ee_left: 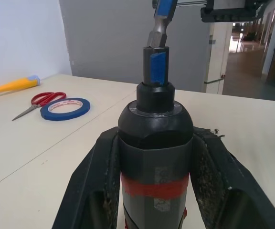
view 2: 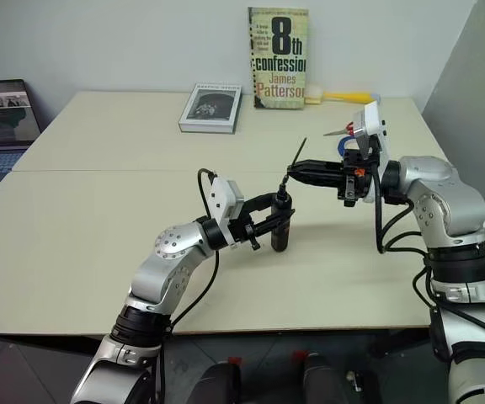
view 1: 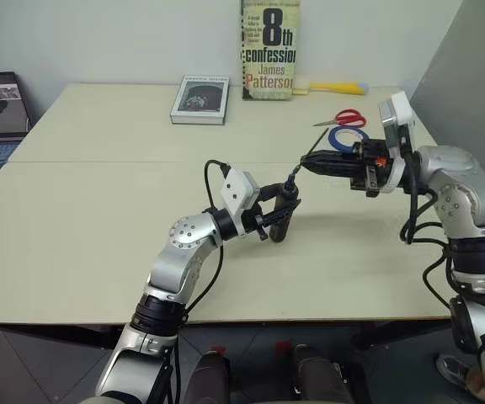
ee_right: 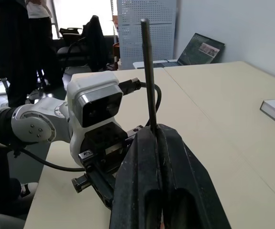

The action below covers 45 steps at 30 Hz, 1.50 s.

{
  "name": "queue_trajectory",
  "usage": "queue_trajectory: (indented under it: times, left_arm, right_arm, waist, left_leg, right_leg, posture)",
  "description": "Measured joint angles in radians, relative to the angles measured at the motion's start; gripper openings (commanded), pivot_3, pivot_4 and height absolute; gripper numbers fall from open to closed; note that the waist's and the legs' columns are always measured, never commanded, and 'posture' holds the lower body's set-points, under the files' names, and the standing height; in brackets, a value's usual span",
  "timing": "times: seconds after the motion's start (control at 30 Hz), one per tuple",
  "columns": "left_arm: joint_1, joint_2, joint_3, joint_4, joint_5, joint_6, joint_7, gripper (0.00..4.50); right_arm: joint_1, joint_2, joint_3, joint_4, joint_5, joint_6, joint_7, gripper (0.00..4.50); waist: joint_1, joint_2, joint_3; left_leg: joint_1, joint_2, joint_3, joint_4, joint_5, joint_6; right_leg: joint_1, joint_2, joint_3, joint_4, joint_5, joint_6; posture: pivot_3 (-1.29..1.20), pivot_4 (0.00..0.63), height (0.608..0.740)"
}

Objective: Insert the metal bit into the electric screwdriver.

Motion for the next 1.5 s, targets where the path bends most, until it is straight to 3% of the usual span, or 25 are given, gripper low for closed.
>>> queue_trajectory:
  times: [0.97,1.5]
  left_arm:
    - [0.000,0.009,-0.008,-0.001,0.013,-0.025,-0.026,1.65]
    - [0.000,0.009,-0.011,-0.001,0.016,-0.027,-0.026,1.65]
  right_arm:
    - [-0.204,-0.032,0.107,0.150,-0.111,0.023,0.219,0.00]
    - [-0.243,-0.031,0.126,0.229,-0.143,-0.026,0.261,0.00]
  waist:
    - [0.000,0.000,0.000]
    - [0.000,0.000,0.000]
  left_leg:
    - [0.000,0.000,0.000,-0.001,0.000,0.000]
    - [0.000,0.000,0.000,-0.001,0.000,0.000]
  right_leg:
    - [-0.001,0.000,0.000,0.000,0.000,0.001]
    - [-0.001,0.000,0.000,0.000,0.000,0.001]
  posture:
    - [0.00,0.150,0.740]
    - [0.00,0.150,0.740]
